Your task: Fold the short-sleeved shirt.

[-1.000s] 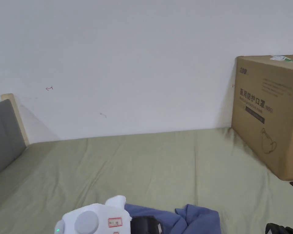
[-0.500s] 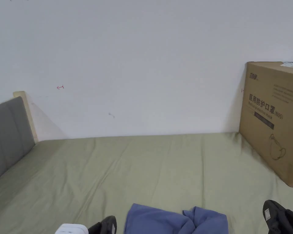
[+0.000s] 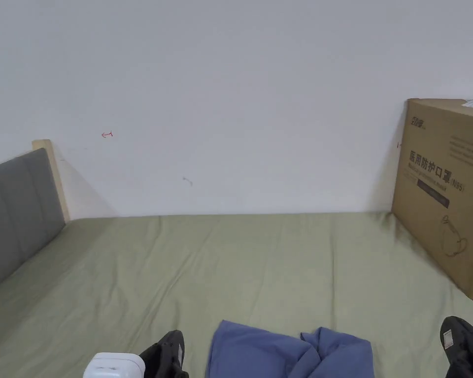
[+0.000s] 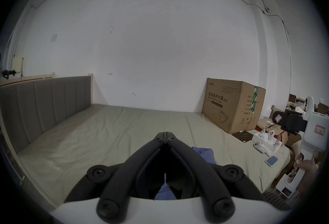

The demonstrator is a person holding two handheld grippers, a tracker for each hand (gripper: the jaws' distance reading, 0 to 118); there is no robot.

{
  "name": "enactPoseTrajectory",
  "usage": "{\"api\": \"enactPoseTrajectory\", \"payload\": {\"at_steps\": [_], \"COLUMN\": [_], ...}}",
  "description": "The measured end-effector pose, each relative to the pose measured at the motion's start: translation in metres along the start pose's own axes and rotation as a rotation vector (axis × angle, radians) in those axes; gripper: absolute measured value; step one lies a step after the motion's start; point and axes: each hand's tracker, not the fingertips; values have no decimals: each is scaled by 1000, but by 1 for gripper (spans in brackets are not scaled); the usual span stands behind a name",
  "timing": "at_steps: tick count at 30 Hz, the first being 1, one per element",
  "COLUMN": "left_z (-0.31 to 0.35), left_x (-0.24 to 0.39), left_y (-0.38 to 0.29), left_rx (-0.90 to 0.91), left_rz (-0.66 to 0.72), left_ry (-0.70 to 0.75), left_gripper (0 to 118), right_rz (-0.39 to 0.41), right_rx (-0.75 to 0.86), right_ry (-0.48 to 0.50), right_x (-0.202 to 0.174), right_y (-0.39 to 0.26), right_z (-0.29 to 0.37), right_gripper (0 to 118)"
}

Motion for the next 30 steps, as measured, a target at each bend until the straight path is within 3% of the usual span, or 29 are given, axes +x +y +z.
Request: {"api": "enactPoseTrajectory", "payload": {"at_steps": [3,9,15,18,19,20,22,23,26,30], "left_z": [-6,-59,-226,-307,-324,-343,-373,-384,-411,-443], "left_x": [4,-8,-55,-85,-92,-98,-101,-101,-93,-73], "left_y": [5,21,25,-11,-23,-35,-62,-72,-101,-146], "left_rx": [21,-59,-588,-813,-830,-851,-916,-926,-940,-997], "left_rz": [-13,32,215,407,424,411,331,283,181,87], "left_ry": [22,-18,-179,-225,-176,-143,-63,-48,-30,-63], "left_gripper": [0,0,0,0,7,31,114,118,115,114], "right_rz": [-19,25,-58,-95,-96,-95,-77,-59,-2,-38], "right_rx": [9,-8,-107,-180,-197,-215,-235,-245,-281,-339], "right_ry": [38,77,55,47,47,47,39,35,11,1], "right_x": [6,6,20,30,33,36,42,44,48,58], "right_y": [0,-7,-24,-37,-41,-45,-55,-59,-72,-86], "right_z": [-1,-21,-57,-77,-83,-90,-101,-105,-118,-130], "right_gripper": [0,0,0,0,0,0,0,0,0,0]}}
